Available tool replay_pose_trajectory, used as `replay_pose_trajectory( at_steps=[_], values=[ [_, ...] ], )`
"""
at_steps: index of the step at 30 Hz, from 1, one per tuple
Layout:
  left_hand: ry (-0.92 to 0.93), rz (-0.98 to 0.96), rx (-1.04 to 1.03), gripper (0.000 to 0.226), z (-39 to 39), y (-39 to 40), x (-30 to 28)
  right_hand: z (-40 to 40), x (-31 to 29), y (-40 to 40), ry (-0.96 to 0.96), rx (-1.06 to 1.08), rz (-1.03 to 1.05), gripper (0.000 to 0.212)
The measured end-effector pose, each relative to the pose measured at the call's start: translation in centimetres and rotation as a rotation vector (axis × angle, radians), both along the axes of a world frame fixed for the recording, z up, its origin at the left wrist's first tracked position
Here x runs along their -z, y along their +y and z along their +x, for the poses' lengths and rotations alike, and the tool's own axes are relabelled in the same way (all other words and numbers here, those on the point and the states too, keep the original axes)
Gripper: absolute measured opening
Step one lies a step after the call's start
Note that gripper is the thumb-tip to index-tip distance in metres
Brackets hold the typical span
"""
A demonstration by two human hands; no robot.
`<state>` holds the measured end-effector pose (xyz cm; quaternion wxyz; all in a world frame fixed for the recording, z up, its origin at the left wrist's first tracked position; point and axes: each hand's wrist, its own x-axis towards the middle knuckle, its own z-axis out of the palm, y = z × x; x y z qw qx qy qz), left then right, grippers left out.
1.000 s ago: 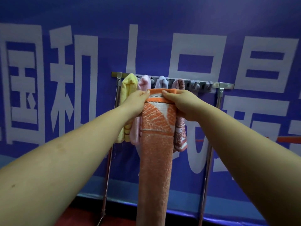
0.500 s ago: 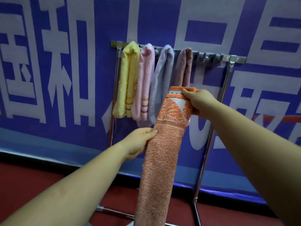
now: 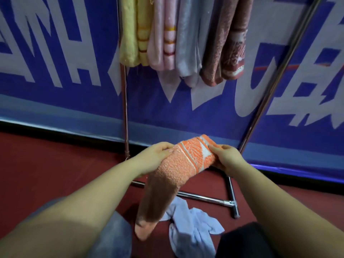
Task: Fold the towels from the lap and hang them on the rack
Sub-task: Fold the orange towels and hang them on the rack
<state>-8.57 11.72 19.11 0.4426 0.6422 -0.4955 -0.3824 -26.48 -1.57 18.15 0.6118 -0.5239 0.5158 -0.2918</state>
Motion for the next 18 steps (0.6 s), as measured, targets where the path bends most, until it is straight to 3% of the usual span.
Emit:
replay_pose_trajectory(
  at_steps=[4,7,10,18],
  values=[
    [-0.125,0.049,0.038,0.015,0.7,-1.5,1.0,1.1,2.5,-0.2,0.332,-0.161,-0.254,0.048],
    [-0.208,0.078,0.101,0.018,0.4,-2.3,1.1,2.4,0.9,0.5,0.239,-0.33,-0.438,0.036],
    [-0.226,0.077,0.146,0.019,0.2,-2.6,0.7,3.4,-0.2,1.1,0.128,-0.486,-0.437,0.03],
    [-0.121,0.023,0.105,0.01,0.8,-2.7,0.9,3.1,-0.5,2.1,0.346,-0.55,-0.545,0.043]
  ],
)
